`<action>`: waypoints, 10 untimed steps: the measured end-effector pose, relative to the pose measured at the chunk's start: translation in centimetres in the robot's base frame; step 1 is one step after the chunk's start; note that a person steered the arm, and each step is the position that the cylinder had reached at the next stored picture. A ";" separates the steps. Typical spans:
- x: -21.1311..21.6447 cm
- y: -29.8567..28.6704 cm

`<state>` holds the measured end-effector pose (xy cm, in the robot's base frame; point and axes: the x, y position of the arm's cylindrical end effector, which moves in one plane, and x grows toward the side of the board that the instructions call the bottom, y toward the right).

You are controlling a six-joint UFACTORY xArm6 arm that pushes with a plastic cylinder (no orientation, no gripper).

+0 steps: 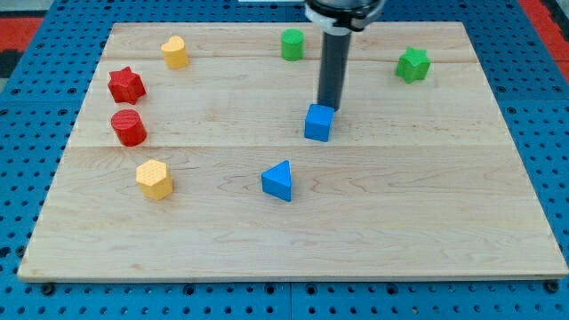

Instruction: Move the green star towards center

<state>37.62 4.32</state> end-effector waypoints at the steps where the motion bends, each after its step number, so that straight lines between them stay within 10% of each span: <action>1: 1.1 -1.0; 5: -7.6 24.2; 9: -10.0 7.7; 10: -12.4 12.7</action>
<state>25.19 17.04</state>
